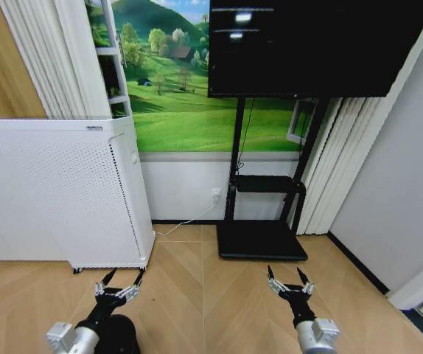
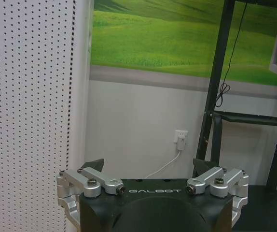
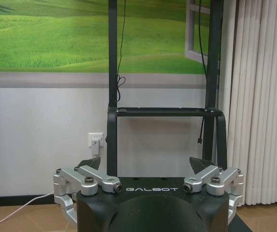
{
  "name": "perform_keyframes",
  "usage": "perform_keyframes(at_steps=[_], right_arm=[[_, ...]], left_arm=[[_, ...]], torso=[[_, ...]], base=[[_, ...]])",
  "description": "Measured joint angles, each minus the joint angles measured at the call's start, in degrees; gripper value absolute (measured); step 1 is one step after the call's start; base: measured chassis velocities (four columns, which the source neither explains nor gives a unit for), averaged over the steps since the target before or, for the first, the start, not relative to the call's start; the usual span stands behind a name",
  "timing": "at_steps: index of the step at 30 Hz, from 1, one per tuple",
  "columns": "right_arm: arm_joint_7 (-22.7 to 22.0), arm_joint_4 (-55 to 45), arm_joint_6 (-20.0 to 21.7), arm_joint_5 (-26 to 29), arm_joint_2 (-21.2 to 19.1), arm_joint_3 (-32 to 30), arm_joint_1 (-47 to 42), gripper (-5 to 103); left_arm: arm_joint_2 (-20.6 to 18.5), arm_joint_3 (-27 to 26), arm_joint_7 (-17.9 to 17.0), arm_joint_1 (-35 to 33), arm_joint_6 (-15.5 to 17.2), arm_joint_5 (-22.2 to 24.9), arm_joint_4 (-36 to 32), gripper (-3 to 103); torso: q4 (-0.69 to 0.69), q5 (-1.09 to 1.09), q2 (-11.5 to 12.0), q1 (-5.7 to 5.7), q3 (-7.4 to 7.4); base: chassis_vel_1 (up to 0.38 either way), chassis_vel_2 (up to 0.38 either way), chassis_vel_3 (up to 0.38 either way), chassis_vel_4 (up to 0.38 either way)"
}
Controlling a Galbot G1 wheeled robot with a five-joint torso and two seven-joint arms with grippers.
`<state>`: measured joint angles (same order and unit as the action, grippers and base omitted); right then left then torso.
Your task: Pick up the trash bin and place the garbage on the floor into it.
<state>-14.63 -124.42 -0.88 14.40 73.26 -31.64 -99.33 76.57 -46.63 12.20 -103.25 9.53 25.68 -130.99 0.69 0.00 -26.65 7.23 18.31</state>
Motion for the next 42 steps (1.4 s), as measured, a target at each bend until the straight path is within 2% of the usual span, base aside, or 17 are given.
perform_keyframes(at_steps=[10, 17, 26, 42], right_arm=[[0.0, 0.0, 0.0, 0.0, 0.0, 0.0, 0.0, 100], [0.0, 0.0, 0.0, 0.0, 0.0, 0.0, 0.0, 100], [0.0, 0.0, 0.0, 0.0, 0.0, 0.0, 0.0, 100], [0.0, 0.0, 0.0, 0.0, 0.0, 0.0, 0.0, 100]], left_arm=[[0.0, 0.0, 0.0, 0.0, 0.0, 0.0, 0.0, 100], [0.0, 0.0, 0.0, 0.0, 0.0, 0.0, 0.0, 100], [0.0, 0.0, 0.0, 0.0, 0.0, 0.0, 0.0, 100], [0.0, 0.0, 0.0, 0.0, 0.0, 0.0, 0.0, 100]], torso=[[0.0, 0.0, -2.4, 0.94, 1.5], [0.0, 0.0, -3.3, 1.26, 2.02], [0.0, 0.0, -6.3, 2.43, 3.89], [0.0, 0.0, -10.0, 3.94, 6.07]], base=[[0.0, 0.0, 0.0, 0.0], [0.0, 0.0, 0.0, 0.0], [0.0, 0.0, 0.0, 0.0], [0.0, 0.0, 0.0, 0.0]])
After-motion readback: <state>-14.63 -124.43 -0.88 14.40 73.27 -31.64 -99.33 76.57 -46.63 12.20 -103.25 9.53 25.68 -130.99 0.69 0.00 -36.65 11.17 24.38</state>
